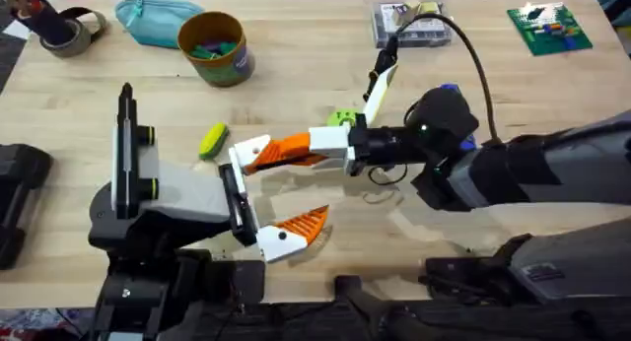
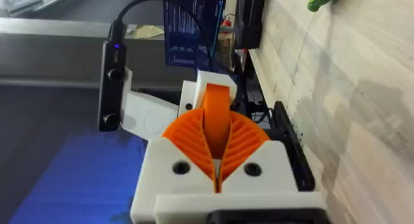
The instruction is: Pick up the gripper from the table and insert it into the empty holder that is missing its gripper. Then pick up a screw, insert it into the mounting hole, and use the screwdriver to tighten it. Finally, clean up the table by picking up the vegetable and placing it into the bucket.
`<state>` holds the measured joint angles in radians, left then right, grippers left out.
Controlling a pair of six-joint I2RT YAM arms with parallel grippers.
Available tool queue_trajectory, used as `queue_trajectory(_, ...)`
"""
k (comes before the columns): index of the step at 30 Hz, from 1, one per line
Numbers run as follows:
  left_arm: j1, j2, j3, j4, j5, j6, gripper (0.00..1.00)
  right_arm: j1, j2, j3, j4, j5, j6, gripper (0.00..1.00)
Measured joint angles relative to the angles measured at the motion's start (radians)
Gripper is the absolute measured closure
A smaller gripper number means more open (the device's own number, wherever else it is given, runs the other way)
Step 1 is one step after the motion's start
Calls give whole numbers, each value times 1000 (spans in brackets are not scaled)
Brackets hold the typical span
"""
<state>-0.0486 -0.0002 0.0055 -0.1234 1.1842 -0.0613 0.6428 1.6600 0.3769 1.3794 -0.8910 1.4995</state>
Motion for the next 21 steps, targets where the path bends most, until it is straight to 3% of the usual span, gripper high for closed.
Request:
queue_trajectory(11,1,0,0,0,1,-14,10,8,0,-15,10,28,23,992)
queue_trajectory(21,9,0,-1,4,-26,-27,10,-2,-8,61,-127,-19,17,992)
